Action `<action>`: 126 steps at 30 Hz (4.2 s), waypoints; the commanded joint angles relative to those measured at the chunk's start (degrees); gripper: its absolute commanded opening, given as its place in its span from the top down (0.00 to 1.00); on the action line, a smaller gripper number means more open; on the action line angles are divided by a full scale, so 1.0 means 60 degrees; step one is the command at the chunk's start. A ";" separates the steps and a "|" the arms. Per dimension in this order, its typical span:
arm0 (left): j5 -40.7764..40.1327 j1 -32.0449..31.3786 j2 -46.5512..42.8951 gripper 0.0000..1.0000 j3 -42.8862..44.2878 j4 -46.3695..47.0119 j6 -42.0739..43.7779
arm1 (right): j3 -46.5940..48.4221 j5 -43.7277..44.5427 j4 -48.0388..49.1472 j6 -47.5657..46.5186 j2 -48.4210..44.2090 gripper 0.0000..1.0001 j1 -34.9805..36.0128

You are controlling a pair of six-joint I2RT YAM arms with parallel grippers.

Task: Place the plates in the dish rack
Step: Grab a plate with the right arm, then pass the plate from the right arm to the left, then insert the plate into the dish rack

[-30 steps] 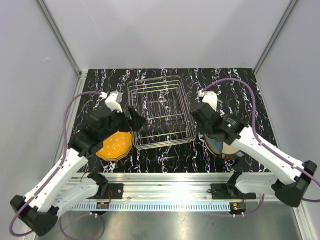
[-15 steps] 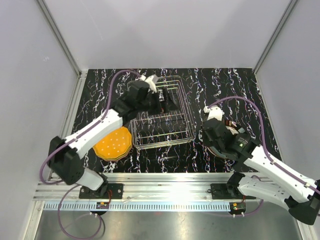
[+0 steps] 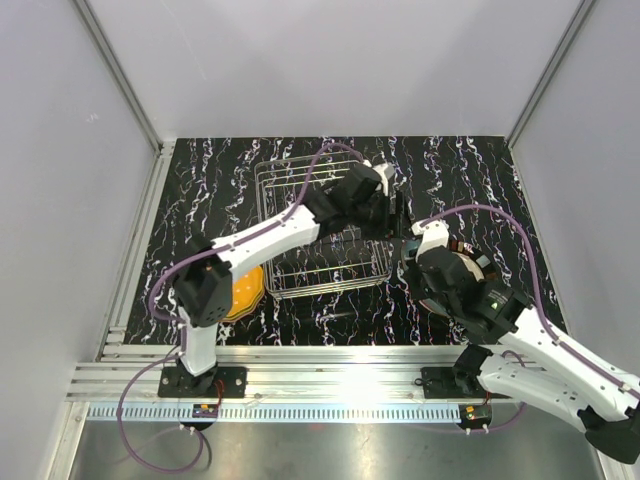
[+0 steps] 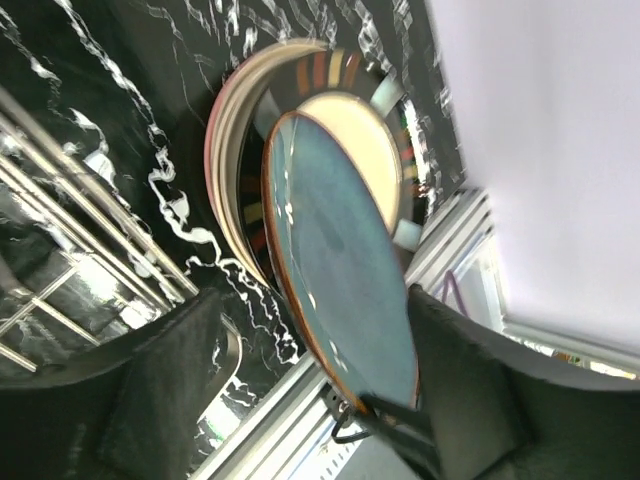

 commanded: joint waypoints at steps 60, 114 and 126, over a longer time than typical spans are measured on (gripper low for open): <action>-0.3939 0.0982 -0.2930 1.00 0.2881 -0.3719 0.2609 | 0.1339 0.2874 0.0300 0.1257 0.0194 0.33 0.2385; -1.0563 0.1540 -0.3667 1.00 0.2339 -0.8994 0.3503 | -0.0492 0.4647 0.0973 0.1198 0.0078 0.18 0.2385; -1.0666 0.1628 -0.3579 1.00 0.1489 -0.8408 0.3825 | -0.0536 0.4661 0.1047 0.1154 0.0121 0.16 0.2370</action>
